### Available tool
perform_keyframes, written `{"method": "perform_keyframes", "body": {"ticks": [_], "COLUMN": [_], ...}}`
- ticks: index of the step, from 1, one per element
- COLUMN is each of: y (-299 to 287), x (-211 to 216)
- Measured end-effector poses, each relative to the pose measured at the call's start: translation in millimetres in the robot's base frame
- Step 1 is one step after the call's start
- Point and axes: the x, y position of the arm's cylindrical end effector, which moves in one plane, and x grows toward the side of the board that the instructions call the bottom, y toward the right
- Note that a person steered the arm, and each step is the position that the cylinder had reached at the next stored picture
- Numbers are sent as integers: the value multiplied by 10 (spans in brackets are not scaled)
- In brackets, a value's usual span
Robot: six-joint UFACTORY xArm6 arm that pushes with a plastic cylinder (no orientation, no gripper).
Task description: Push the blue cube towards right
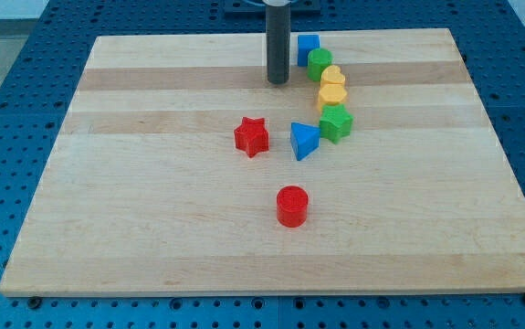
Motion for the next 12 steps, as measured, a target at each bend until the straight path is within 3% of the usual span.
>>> {"method": "perform_keyframes", "body": {"ticks": [1, 2, 4, 6, 7, 9, 11, 12], "y": [307, 475, 501, 1112, 1112, 1039, 269, -77], "x": [-462, -601, -601, -452, -451, -611, -705, -546]}}
